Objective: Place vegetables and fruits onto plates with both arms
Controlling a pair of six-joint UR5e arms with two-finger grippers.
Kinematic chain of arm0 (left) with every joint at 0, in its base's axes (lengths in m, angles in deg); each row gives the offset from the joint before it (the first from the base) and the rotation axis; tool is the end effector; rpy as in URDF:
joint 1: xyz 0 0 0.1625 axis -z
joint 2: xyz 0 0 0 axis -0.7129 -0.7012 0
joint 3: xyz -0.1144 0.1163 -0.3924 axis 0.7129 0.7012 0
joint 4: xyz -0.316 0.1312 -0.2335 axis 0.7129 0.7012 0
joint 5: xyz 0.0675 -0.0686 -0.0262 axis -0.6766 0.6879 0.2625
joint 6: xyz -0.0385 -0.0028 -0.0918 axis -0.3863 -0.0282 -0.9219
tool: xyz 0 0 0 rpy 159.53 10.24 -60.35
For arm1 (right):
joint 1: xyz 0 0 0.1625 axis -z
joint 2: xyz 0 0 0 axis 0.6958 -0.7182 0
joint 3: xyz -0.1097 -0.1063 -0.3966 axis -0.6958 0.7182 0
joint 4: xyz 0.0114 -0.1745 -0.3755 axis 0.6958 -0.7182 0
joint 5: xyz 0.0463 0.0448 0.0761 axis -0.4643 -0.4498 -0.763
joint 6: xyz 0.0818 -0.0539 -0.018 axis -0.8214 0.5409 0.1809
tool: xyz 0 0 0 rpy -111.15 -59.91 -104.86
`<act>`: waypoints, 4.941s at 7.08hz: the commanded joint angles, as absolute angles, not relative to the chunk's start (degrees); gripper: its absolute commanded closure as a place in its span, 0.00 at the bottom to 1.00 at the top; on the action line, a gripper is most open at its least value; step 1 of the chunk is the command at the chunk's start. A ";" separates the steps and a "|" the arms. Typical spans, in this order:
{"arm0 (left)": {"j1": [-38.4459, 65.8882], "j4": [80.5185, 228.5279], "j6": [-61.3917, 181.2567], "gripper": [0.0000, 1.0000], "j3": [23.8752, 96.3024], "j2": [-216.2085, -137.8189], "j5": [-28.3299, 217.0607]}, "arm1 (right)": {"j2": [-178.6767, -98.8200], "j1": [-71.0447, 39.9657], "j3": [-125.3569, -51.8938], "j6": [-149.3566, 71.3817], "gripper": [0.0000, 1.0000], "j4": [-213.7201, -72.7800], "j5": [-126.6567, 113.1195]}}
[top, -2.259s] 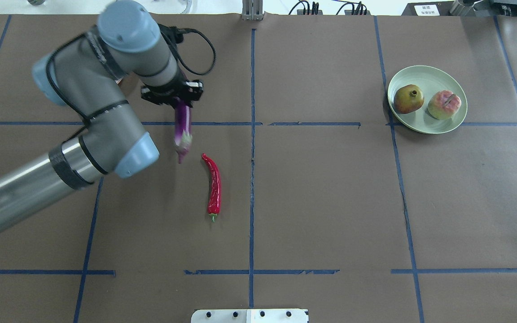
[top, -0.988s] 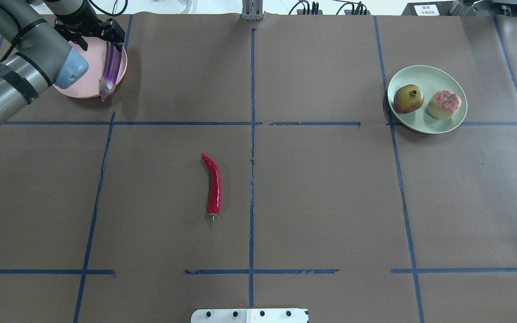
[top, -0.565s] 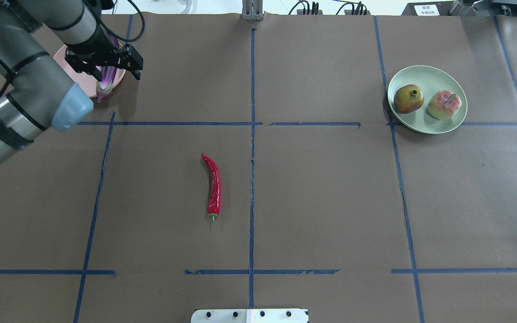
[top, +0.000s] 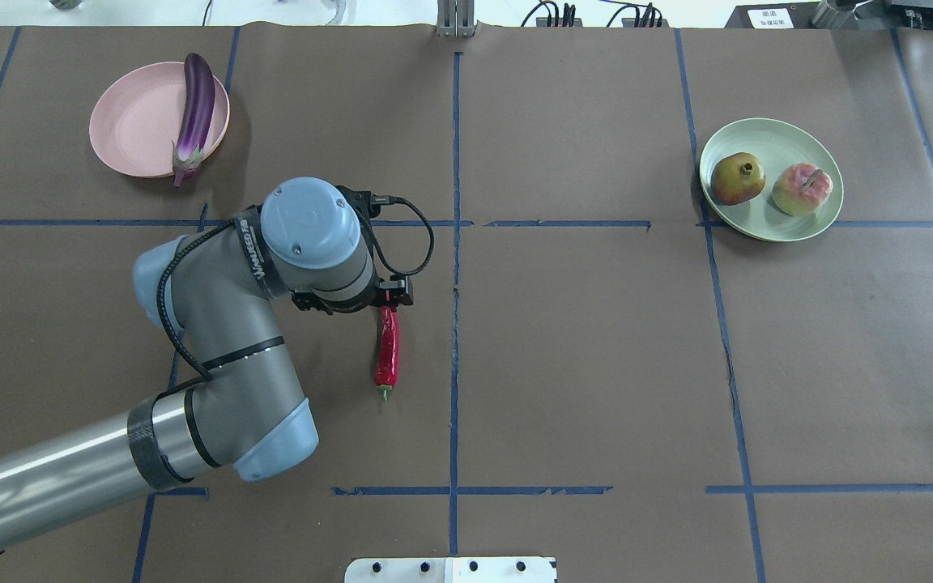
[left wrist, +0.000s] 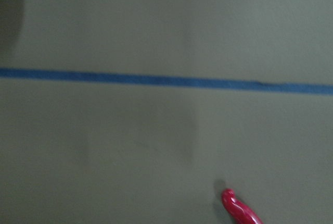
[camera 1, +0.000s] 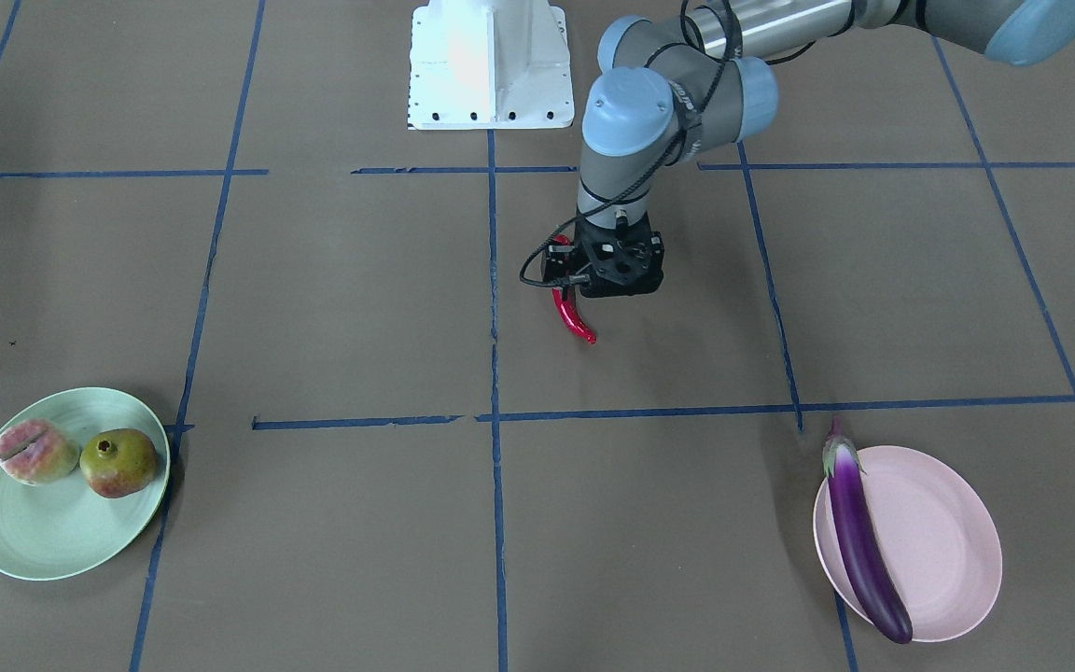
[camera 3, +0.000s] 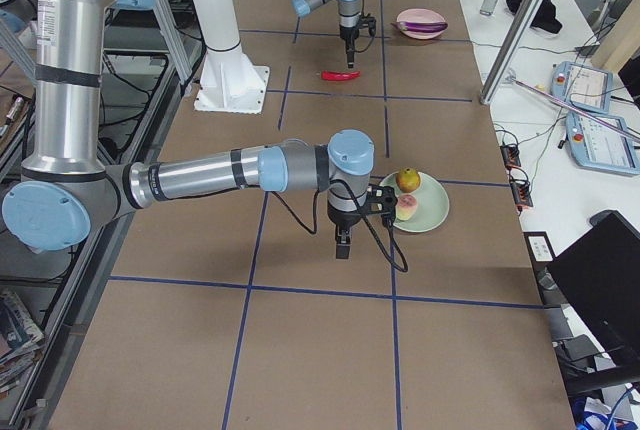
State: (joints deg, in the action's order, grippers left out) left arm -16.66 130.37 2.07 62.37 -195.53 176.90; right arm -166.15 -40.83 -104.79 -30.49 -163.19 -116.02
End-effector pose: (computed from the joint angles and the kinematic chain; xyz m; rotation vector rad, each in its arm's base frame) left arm 0.5568 -0.4307 0.2392 0.0815 0.7863 -0.0955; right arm 0.0275 -0.4406 0.5679 0.0017 -0.7423 0.0154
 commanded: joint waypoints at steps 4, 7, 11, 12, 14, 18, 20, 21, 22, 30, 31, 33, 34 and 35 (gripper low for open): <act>-20.69 130.97 1.01 0.35 61.32 -196.09 175.93 | -166.15 -40.81 -104.79 -30.48 0.00 -163.18 -116.02; -20.69 130.88 1.10 0.96 61.84 -196.18 176.28 | -166.15 -40.81 -104.79 -30.48 0.00 -163.18 -116.02; -1.43 129.56 15.44 1.00 61.07 -194.78 188.48 | -166.15 -40.72 -104.70 -30.48 0.00 -163.18 -116.02; 4.39 129.30 23.34 1.00 56.09 -194.77 188.50 | -166.15 -40.72 -104.70 -30.48 0.00 -163.18 -116.02; 14.60 130.87 40.21 1.00 42.66 -195.56 187.80 | -166.15 -40.28 -104.70 -30.57 0.00 -163.18 -116.02; 16.14 141.16 42.76 0.00 28.35 -200.48 186.91 | -165.80 -39.67 -104.79 -30.75 0.00 -163.18 -116.02; 18.41 140.38 49.48 0.00 30.98 -199.79 189.62 | -165.71 -39.67 -104.79 -30.84 0.00 -163.18 -116.02; 22.16 140.20 55.44 0.00 33.17 -196.22 195.12 | -165.71 -39.67 -104.79 -30.84 0.00 -163.18 -116.02; 26.90 140.02 64.90 0.00 36.67 -190.78 199.44 | -165.71 -39.58 -104.70 -30.75 0.00 -163.18 -115.93; 48.66 124.09 88.03 0.00 57.92 -162.73 205.72 | -165.80 -39.49 -104.70 -30.84 0.00 -163.18 -116.02; 48.57 124.29 87.94 0.00 60.93 -158.52 205.64 | -165.80 -39.49 -104.79 -30.84 0.00 -163.18 -116.02; 48.57 124.29 88.46 0.00 64.71 -153.77 206.24 | -165.88 -39.49 -104.70 -30.75 0.00 -163.18 -116.02; 48.83 124.90 88.55 0.00 68.49 -148.68 206.42 | -166.06 -39.49 -104.79 -30.66 0.00 -163.18 -116.02; 48.66 123.77 87.94 0.00 71.92 -147.15 206.25 | -166.15 -39.49 -104.79 -30.66 0.00 -163.18 -116.02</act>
State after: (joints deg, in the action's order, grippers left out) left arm 48.70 124.44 88.35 67.94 -150.16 206.26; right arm -166.03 -39.49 -104.76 -30.69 -163.18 -116.02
